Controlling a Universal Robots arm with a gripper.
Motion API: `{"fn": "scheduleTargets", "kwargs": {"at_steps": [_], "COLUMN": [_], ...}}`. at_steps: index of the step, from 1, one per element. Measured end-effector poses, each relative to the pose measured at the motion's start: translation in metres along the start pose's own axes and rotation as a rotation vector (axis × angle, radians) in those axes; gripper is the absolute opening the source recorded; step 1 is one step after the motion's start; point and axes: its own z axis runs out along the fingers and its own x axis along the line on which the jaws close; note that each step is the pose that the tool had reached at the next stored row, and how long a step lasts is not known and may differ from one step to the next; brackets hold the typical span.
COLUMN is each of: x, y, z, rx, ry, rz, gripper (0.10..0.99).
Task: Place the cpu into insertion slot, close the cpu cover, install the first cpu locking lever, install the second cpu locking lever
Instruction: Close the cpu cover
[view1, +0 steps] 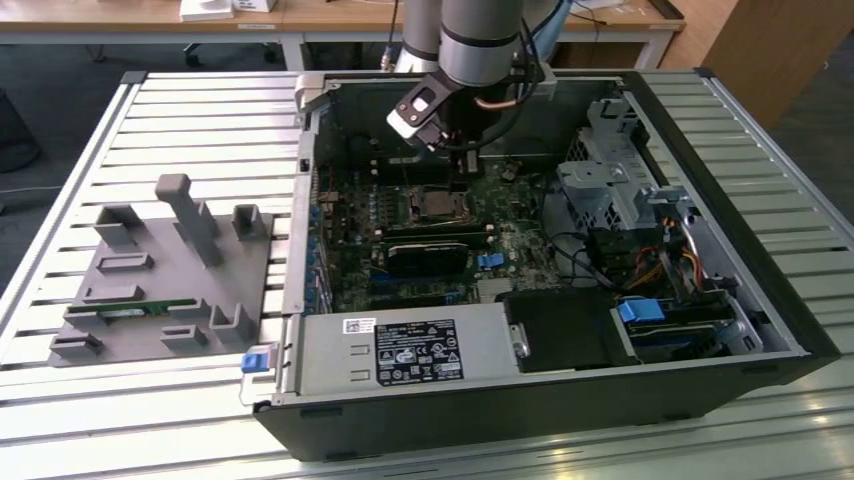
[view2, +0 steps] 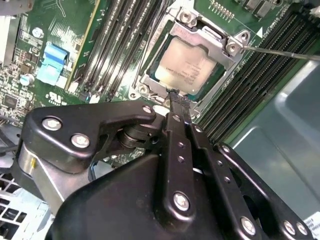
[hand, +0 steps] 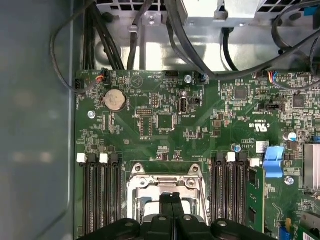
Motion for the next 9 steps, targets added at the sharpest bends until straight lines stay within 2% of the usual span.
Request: {"fn": "scheduleTargets", "kwargs": {"at_steps": [5, 9], "x": [-0.0008, -0.0008], "y": [-0.0097, -0.0117], "z": [0.0038, 0.0064], "rx": [0.0, 0.001], "ry": [0.0, 0.0001], "rz": [0.0, 0.0], "gripper": [0.106, 0.106]}}
